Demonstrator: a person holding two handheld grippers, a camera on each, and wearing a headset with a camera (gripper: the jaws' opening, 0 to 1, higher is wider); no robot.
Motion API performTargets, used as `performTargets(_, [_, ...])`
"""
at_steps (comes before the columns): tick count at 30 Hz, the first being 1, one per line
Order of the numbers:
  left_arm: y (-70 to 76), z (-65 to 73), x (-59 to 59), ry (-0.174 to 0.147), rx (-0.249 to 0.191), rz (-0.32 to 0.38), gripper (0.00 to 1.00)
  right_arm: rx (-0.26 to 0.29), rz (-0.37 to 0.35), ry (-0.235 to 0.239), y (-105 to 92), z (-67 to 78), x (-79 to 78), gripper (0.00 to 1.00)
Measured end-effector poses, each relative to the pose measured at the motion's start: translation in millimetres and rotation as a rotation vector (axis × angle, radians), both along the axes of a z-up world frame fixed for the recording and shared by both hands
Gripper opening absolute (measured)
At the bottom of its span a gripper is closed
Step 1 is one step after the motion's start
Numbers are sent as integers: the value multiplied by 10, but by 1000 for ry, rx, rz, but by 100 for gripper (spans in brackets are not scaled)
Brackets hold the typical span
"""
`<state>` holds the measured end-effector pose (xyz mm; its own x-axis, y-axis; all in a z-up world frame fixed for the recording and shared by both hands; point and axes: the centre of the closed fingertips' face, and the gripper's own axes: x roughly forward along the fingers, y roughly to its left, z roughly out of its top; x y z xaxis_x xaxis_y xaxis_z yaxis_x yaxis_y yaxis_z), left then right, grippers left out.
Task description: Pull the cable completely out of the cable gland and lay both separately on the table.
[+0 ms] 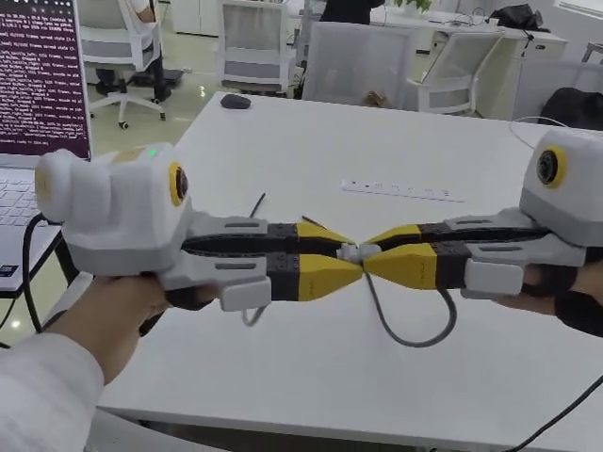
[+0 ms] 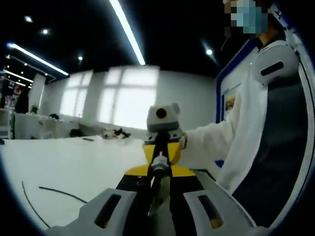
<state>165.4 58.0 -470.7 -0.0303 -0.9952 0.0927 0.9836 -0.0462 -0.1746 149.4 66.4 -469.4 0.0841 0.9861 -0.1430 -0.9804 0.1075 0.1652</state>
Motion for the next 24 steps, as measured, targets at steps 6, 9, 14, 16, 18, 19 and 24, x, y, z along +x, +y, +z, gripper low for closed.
performTargets(6, [-8,2,16,94,-28,-28,13,-2,33,-131,-4,32,10,10])
performTargets(9, [-12,-21,0,118,-22,-40,13,-12,54,-204,2,17,-8,10])
performTargets(14, [-18,-37,38,97,-14,-19,14,-4,8,-93,-9,-10,77,12])
performTargets(16, [-11,-26,77,83,-19,5,14,-16,-14,-42,-32,-24,117,13])
performTargets(18, [-7,-47,133,16,0,55,14,-59,-22,-80,-76,-80,150,14])
performTargets(19, [-11,-63,123,13,8,54,15,-72,-21,-92,-101,-114,144,17])
performTargets(24, [-51,-89,121,-45,25,73,15,-137,-44,-116,-181,-225,159,4])
